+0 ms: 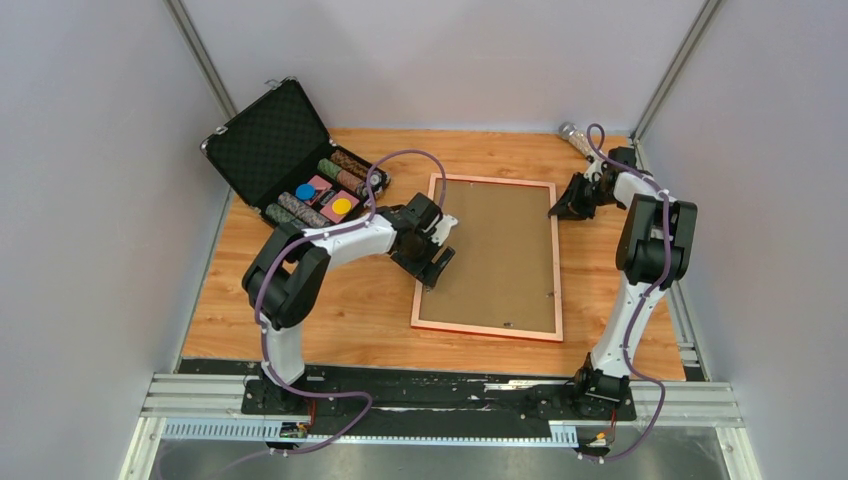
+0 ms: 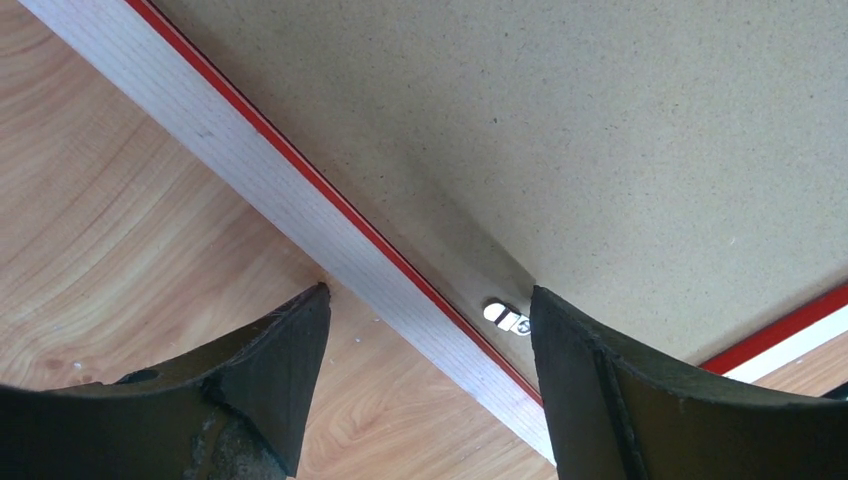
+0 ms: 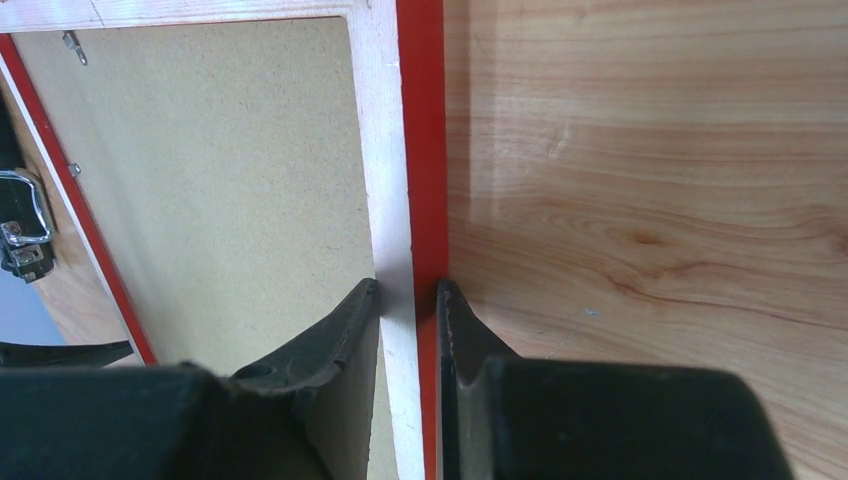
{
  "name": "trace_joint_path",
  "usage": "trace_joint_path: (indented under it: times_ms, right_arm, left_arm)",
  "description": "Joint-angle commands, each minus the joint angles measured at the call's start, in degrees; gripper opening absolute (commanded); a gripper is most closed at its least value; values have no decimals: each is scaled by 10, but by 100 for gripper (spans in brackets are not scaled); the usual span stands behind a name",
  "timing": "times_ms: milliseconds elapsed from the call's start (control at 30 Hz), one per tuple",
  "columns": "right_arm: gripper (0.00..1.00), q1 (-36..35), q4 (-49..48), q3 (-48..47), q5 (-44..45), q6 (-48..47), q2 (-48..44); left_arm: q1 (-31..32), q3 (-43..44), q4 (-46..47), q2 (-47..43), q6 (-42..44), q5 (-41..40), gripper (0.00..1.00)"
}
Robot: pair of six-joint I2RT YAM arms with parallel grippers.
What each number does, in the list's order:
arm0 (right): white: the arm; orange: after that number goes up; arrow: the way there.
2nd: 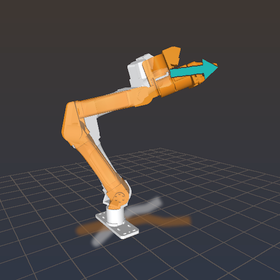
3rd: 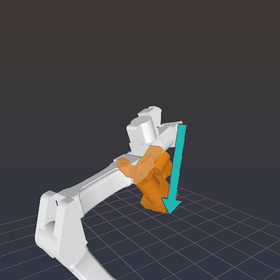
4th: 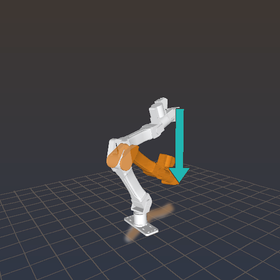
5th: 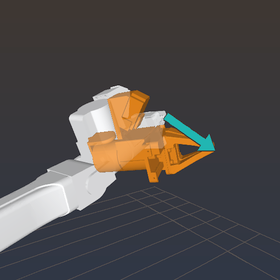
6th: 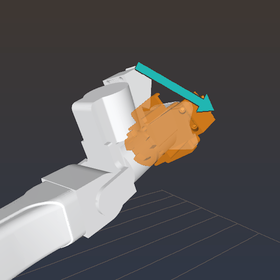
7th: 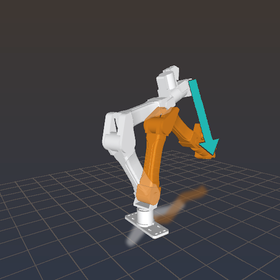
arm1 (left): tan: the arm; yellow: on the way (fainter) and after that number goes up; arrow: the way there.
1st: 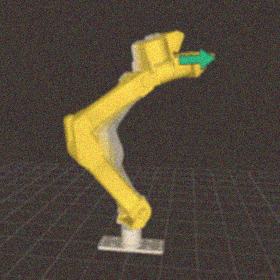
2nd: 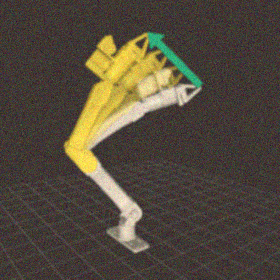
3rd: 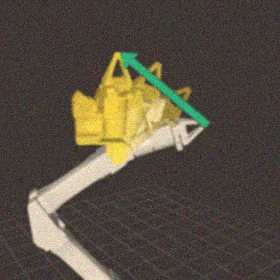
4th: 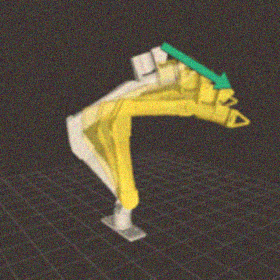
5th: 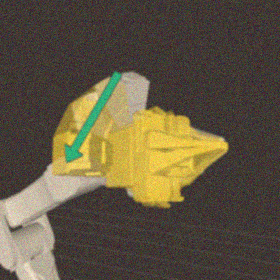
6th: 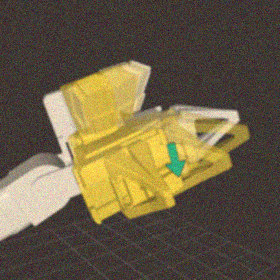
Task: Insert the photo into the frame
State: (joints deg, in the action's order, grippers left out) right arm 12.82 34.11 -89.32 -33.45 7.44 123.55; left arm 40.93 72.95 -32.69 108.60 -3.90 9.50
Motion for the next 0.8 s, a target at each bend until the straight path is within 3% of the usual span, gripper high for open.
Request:
trace_joint_path:
  times_ms: [0, 333, 767]
  right_arm:
    - [0, 5, -32, 1, -4, 15, 12]
    - [0, 12, -32, 4, -8, 14, 8]
    - [0, 17, -31, 1, -5, 13, 10]
  left_arm:
    - [6, -18, -4, -9, -4, -24, 80]
    - [11, -28, -1, -15, 7, -38, 71]
    - [12, -36, -14, -39, 28, -47, 66]
